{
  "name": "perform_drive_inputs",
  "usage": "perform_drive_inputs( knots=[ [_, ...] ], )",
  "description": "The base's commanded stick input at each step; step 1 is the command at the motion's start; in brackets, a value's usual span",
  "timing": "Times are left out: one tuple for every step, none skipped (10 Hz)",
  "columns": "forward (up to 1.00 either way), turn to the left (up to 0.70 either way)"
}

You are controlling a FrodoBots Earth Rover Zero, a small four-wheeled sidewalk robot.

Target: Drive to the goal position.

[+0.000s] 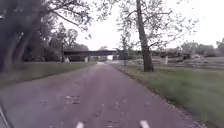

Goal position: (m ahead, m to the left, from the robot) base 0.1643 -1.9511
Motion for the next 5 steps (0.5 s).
perform_drive_inputs(
  knots=[
    [0.70,0.33],
    [0.70,0.00],
    [0.70,0.00],
    [0.70,0.00],
    [0.70,0.00]
  ],
)
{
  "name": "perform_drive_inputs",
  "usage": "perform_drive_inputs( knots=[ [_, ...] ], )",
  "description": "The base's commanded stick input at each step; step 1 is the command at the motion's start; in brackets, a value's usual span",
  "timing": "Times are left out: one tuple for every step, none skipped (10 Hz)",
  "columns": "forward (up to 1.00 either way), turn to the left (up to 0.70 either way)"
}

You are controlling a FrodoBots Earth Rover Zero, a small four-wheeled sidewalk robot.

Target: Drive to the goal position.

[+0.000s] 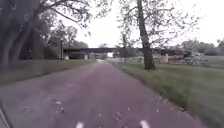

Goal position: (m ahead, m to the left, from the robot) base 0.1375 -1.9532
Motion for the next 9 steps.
perform_drive_inputs(
  knots=[
    [0.70,0.00],
    [0.70,0.00],
    [0.70,0.00],
    [0.70,0.00],
    [0.70,0.00],
    [0.70,0.00],
    [0.70,0.00],
    [0.70,0.00],
    [0.70,0.00]
  ],
)
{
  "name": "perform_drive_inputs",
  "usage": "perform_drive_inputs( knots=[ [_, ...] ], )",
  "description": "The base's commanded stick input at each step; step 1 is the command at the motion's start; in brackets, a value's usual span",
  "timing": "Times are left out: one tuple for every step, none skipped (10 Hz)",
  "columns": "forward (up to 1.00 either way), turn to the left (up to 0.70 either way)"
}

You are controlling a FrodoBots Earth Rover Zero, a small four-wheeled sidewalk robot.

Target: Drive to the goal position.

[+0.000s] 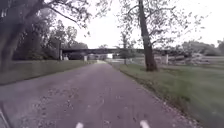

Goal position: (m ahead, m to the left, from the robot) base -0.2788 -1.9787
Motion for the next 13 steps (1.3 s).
perform_drive_inputs(
  knots=[
    [0.70,0.00],
    [0.70,0.00],
    [0.70,0.00],
    [0.70,0.00],
    [0.70,0.00],
    [0.70,0.00],
    [0.70,0.00],
    [0.70,0.00],
    [0.70,0.00],
    [0.70,0.00],
    [0.70,0.11],
    [0.70,0.24],
    [0.70,0.35]
  ],
)
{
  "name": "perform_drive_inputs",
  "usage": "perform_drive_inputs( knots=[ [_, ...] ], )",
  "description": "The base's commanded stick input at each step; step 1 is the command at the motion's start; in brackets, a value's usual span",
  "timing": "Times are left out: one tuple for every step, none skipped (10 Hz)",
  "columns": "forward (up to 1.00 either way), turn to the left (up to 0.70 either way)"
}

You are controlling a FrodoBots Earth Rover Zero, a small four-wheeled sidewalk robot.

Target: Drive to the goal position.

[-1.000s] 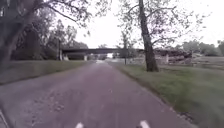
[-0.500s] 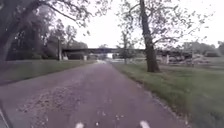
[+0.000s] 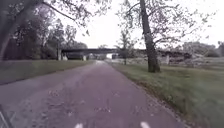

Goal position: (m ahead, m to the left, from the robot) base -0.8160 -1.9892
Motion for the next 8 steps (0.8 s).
perform_drive_inputs(
  knots=[
    [0.70,0.35],
    [0.70,0.35],
    [0.70,0.35],
    [0.70,0.35],
    [0.70,0.35],
    [0.70,0.35],
    [0.70,0.27],
    [0.70,0.16]
  ],
)
